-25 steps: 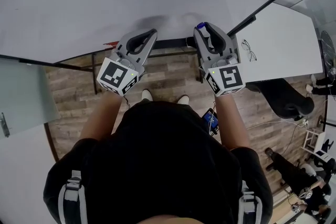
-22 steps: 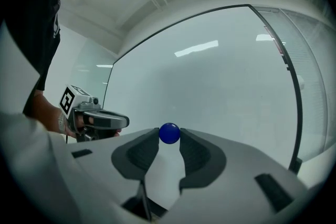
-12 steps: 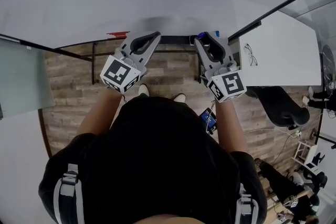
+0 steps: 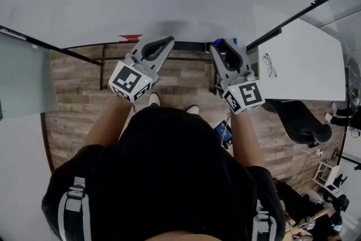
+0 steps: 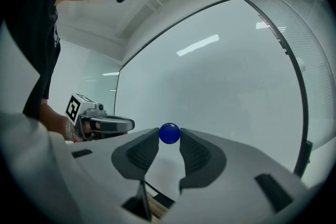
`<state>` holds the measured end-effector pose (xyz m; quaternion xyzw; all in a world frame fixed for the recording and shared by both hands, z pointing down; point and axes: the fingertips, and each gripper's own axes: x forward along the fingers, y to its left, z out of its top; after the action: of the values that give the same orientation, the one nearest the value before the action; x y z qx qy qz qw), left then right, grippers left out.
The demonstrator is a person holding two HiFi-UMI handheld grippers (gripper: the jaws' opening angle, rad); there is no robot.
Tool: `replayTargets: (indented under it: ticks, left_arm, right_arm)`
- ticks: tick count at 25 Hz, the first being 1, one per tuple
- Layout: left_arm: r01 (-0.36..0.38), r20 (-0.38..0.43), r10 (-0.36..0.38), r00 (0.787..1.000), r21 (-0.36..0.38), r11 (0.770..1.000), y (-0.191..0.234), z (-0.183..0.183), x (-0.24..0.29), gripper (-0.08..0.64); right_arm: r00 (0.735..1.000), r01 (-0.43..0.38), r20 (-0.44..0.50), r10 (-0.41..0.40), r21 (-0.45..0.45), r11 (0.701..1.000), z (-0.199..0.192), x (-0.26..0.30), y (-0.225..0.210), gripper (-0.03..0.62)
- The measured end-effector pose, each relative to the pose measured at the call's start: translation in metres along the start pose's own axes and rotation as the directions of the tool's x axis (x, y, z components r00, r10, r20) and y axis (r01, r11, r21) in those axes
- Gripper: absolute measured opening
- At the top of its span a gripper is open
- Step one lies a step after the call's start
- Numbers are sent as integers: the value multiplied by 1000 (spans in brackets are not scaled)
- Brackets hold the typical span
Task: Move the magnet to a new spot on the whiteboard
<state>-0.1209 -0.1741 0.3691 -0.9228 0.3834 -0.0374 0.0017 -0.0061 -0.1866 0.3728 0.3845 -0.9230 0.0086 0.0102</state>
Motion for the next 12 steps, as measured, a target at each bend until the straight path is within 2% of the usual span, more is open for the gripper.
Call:
replayTargets:
  ticks: [12]
  left_arm:
    - [-31, -2, 31, 1000, 3, 1000, -37, 1, 17, 5]
  right_arm:
    - [1000, -11, 5, 11, 8, 1000, -2, -31, -22, 121]
